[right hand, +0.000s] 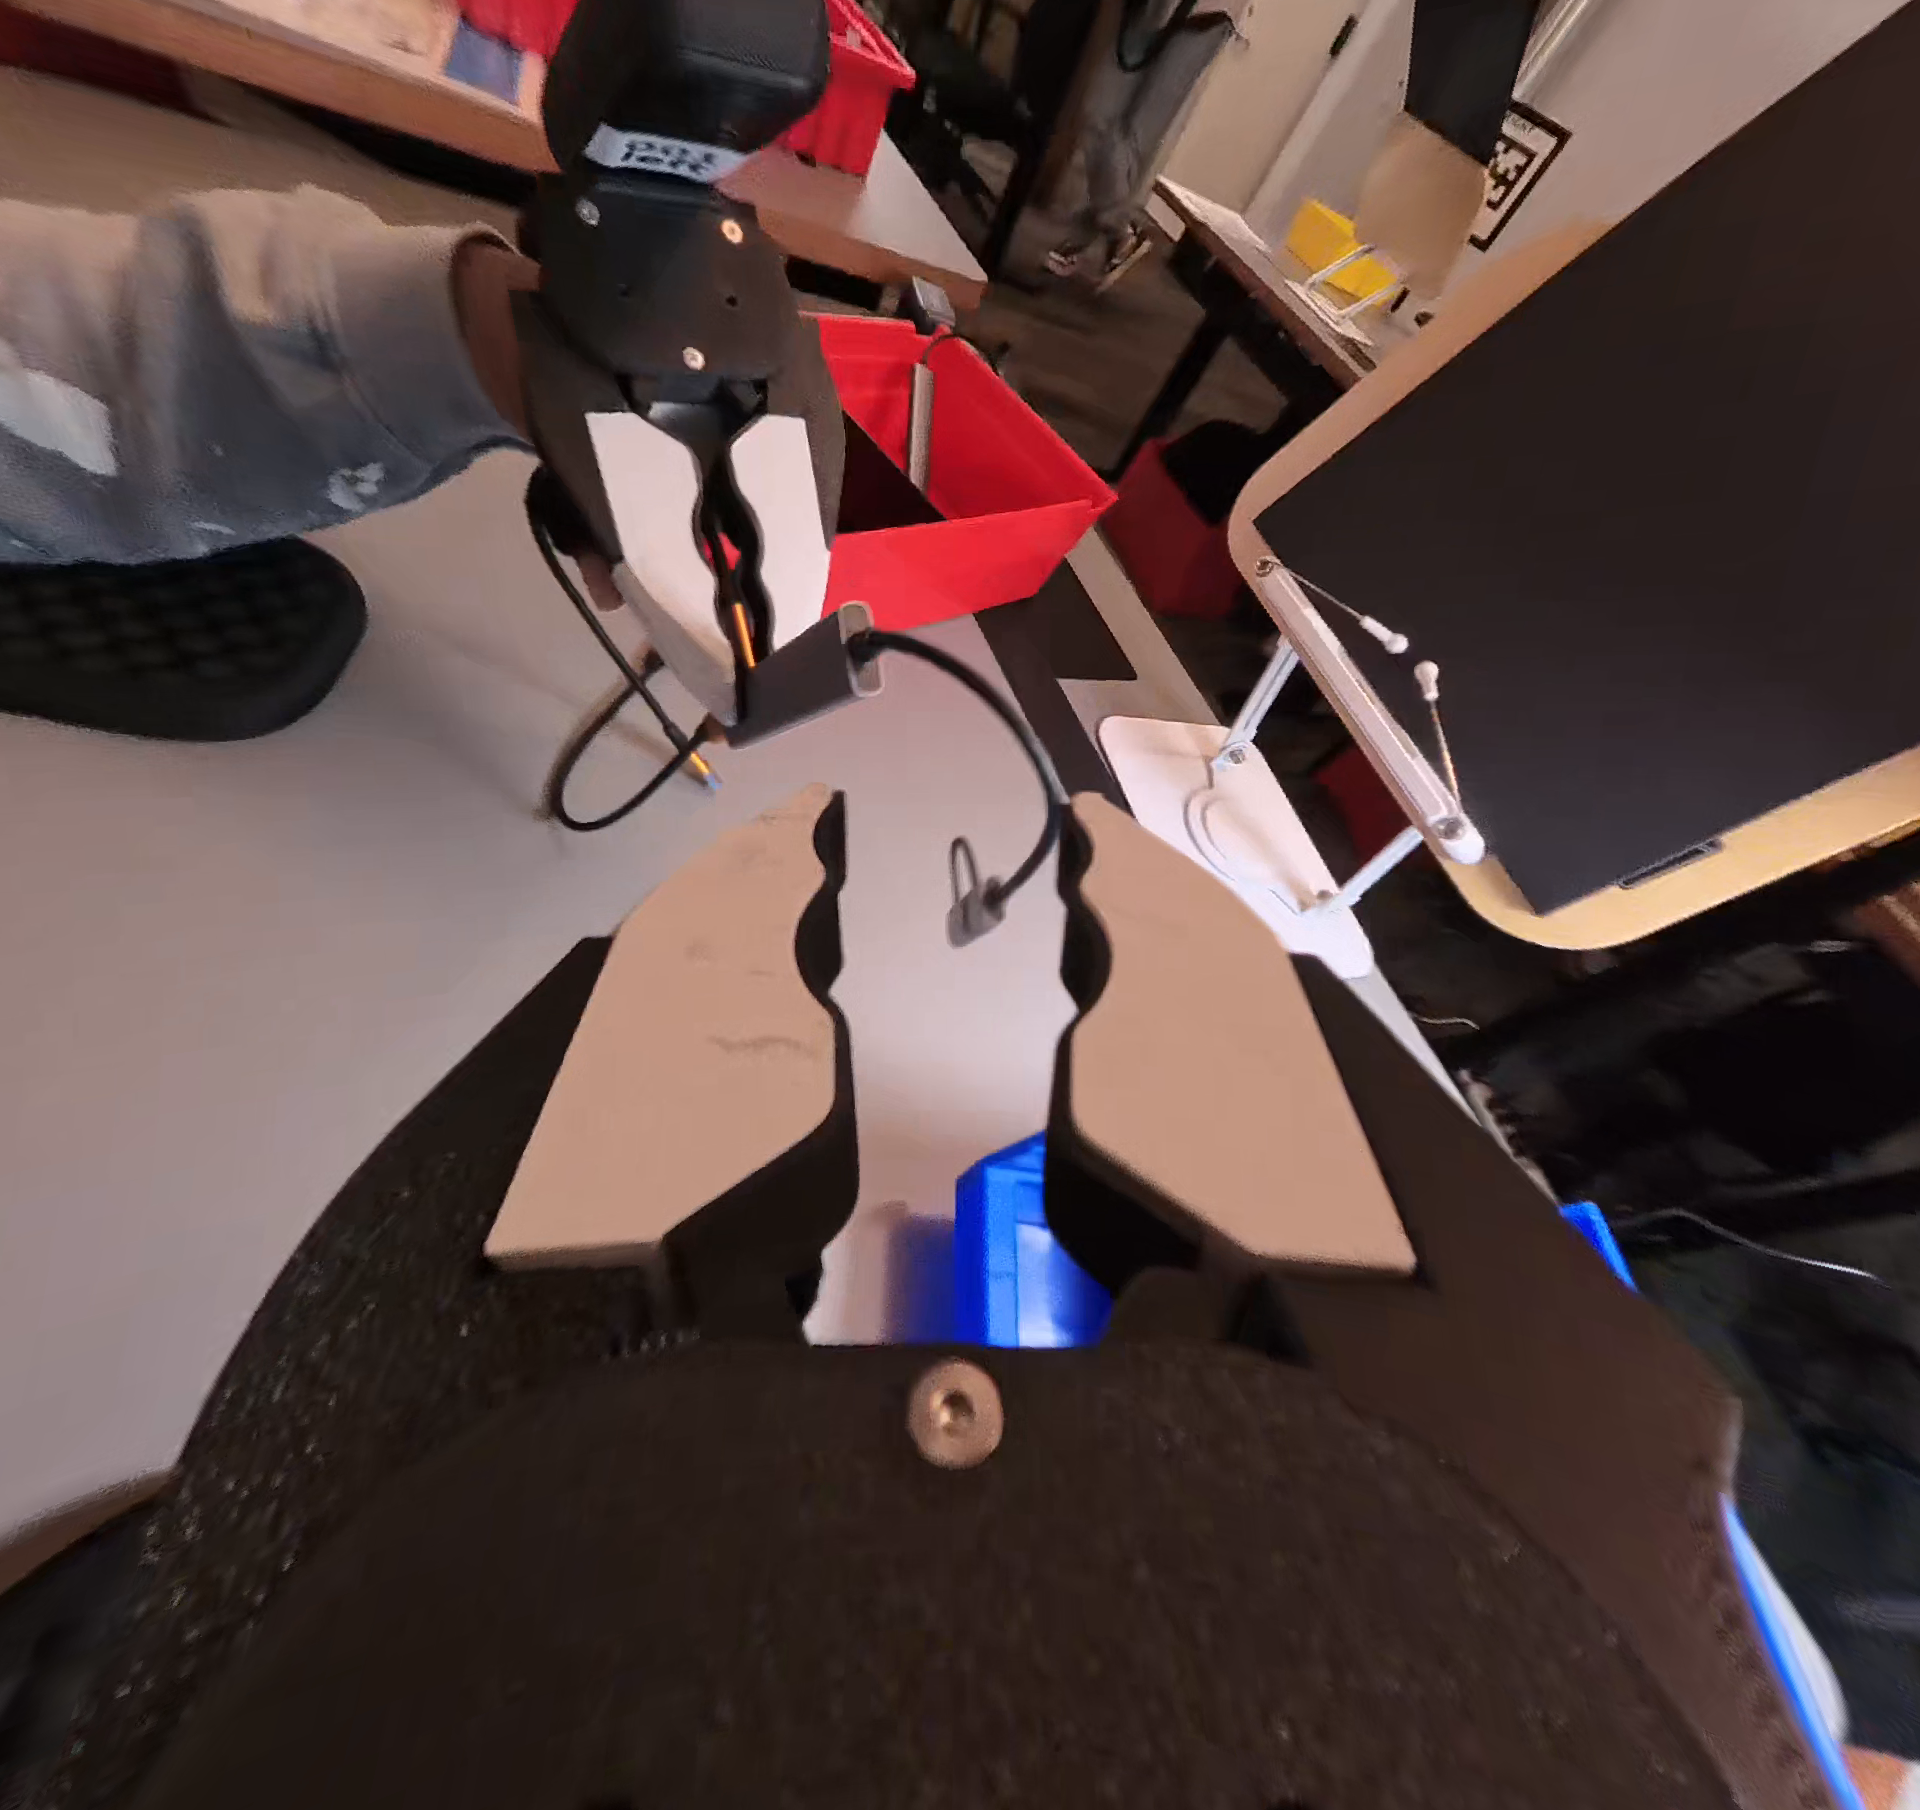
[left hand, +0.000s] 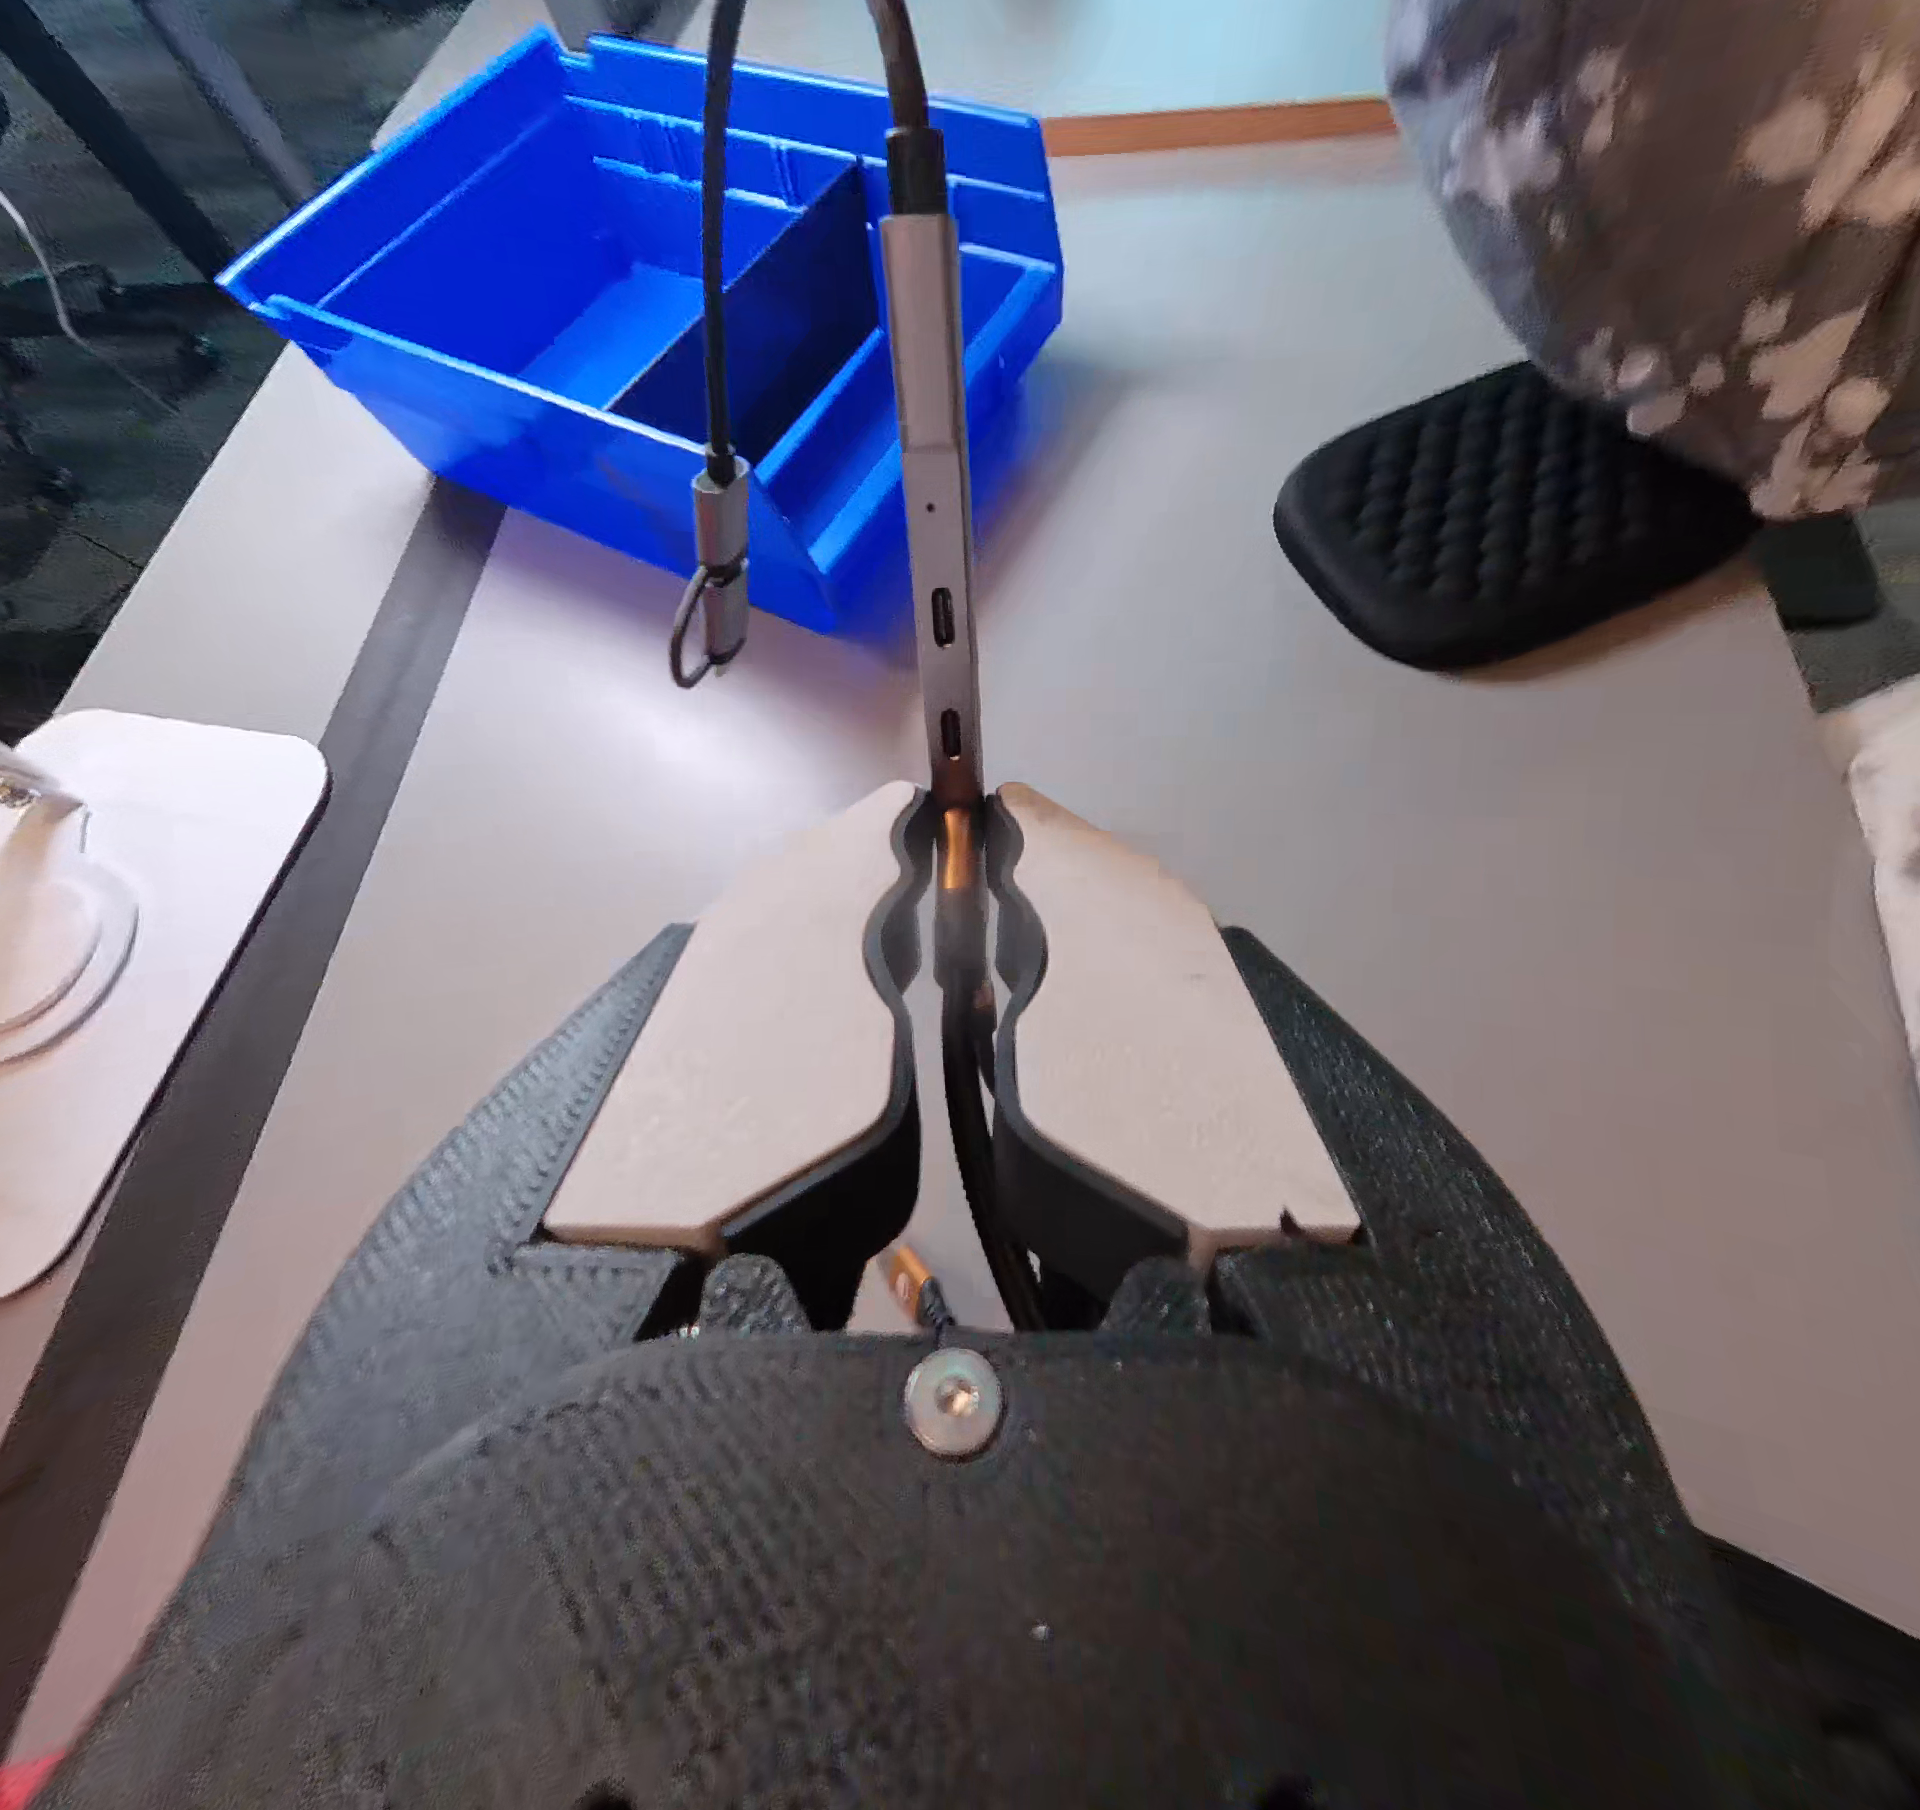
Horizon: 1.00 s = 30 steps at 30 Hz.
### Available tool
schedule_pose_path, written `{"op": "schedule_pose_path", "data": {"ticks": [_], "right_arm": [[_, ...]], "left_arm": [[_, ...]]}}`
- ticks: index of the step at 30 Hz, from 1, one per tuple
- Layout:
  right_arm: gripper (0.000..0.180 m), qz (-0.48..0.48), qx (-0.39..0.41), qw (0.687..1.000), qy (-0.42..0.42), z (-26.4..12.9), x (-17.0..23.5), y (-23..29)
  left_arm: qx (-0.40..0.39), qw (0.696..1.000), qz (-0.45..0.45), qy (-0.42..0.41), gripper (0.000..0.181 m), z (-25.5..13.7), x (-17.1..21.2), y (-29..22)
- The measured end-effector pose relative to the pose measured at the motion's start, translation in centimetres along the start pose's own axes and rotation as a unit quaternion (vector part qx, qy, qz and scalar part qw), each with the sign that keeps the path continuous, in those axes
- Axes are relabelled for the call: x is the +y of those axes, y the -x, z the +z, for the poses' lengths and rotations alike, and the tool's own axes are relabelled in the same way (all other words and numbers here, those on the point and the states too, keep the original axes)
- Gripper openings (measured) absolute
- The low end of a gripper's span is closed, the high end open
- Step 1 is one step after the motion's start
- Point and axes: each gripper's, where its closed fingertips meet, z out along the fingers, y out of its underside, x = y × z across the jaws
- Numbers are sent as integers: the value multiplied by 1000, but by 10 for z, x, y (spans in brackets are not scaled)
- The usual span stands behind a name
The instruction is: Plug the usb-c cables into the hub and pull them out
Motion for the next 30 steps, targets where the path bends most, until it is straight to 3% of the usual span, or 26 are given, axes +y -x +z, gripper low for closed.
{"op": "schedule_pose_path", "data": {"ticks": [4, 7, 10, 16, 22, 26, 30], "right_arm": [[46, -39, -42, 997, 45, 25, 12, 25], [28, -61, -104, 988, 93, 47, 31, 52], [10, -59, -140, 986, 75, 52, 28, 64], [9, -45, -134, 989, 49, 17, 1, 40], [9, -56, -42, 987, 145, -47, -25, -29], [9, -56, 67, 979, 185, -99, -47, -82], [9, -65, 184, 946, 258, -139, -42, -138]], "left_arm": [[-1, 999, 47, 28, 10, 18, -1, -15], [7, 998, 60, 32, 10, 25, -1, -22], [5, 997, 64, 36, 13, 25, 4, -20], [-57, 993, 6, -102, 42, -34, -41, 9], [-158, 974, -49, -157, 37, -103, -33, 34], [-172, 972, -89, -132, 37, -108, 7, 19], [-186, 966, -123, -132, 38, -97, 41, -2]]}}
